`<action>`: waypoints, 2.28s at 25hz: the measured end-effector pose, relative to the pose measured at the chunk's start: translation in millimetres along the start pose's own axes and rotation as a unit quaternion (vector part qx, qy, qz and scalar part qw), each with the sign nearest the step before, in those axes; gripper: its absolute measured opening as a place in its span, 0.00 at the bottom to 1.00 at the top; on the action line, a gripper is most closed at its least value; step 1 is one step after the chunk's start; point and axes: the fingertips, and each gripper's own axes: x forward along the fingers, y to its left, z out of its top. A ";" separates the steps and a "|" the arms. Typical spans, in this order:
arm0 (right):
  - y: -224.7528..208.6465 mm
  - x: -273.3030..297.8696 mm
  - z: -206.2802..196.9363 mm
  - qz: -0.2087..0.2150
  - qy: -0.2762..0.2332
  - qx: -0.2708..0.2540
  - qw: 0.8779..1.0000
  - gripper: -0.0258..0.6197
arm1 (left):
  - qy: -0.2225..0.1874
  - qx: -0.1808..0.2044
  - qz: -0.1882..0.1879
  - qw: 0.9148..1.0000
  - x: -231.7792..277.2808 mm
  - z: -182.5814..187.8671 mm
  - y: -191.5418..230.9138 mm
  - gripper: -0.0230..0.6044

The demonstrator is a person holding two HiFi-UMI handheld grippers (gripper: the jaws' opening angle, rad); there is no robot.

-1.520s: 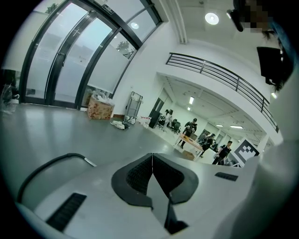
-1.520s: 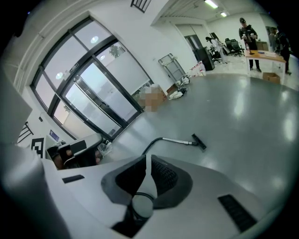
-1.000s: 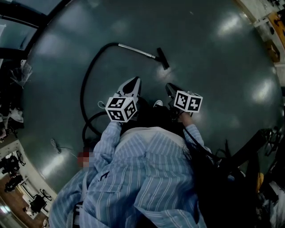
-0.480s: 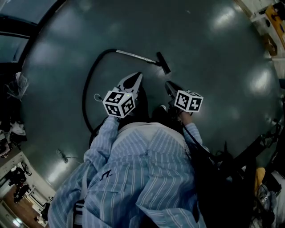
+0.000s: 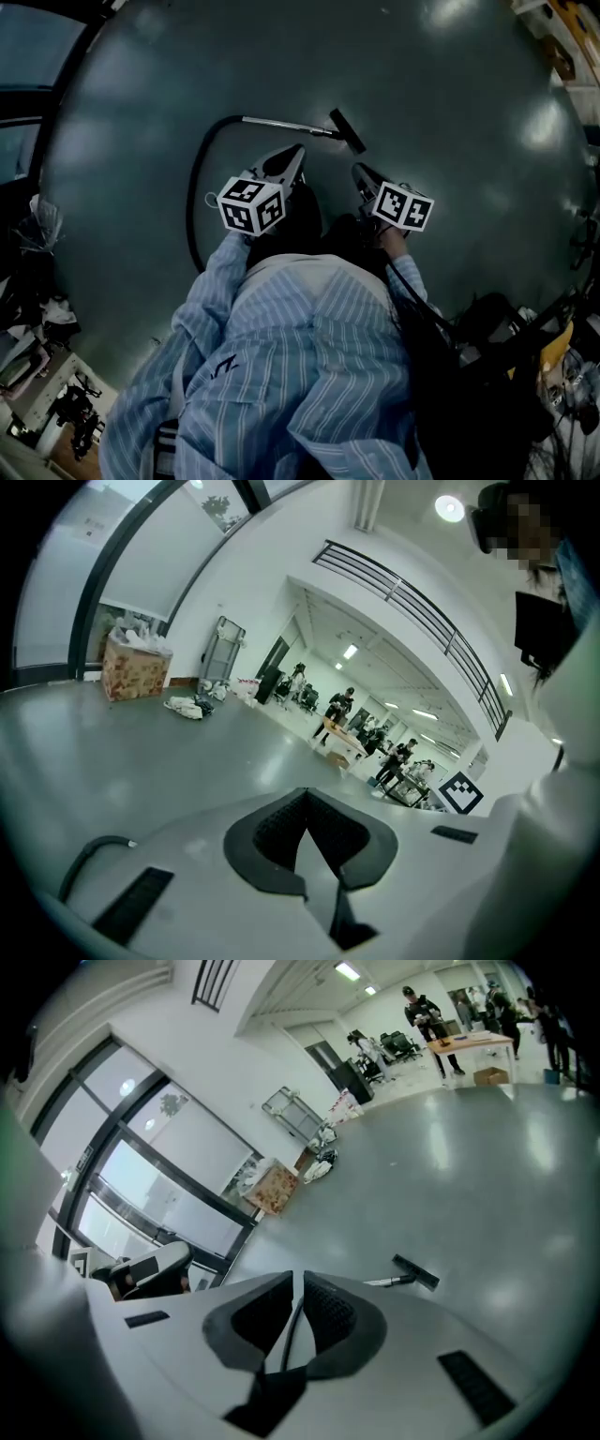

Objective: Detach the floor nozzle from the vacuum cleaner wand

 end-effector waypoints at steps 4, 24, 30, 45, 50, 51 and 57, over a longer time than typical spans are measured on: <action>0.2 8.0 7.2 -0.008 -0.023 0.027 0.999 0.10 | 0.054 0.035 -0.024 0.998 15.0 -3.6 21.0 0.05; -164.2 121.1 13.2 -0.022 0.136 -0.075 0.988 0.33 | 0.230 0.045 -0.074 0.969 215.5 -85.9 101.7 0.05; -267.9 207.6 -18.2 -0.020 0.179 -0.059 0.982 0.35 | 0.270 0.025 -0.044 0.962 297.8 -178.2 160.6 0.09; -473.6 394.2 -97.0 -0.106 0.271 -0.249 0.924 0.45 | 0.469 0.375 -0.108 0.792 423.4 -434.6 340.4 0.34; -525.5 423.3 -133.6 -0.122 0.301 -0.273 0.905 0.45 | 0.495 0.400 -0.101 0.765 457.8 -492.2 387.7 0.34; -532.7 427.5 -140.6 -0.123 0.310 -0.283 0.899 0.45 | 0.499 0.408 -0.103 0.758 461.8 -501.6 392.7 0.34; -550.5 454.4 -162.2 -0.128 0.325 -0.293 0.890 0.45 | 0.508 0.475 -0.113 0.710 477.6 -541.7 414.5 0.34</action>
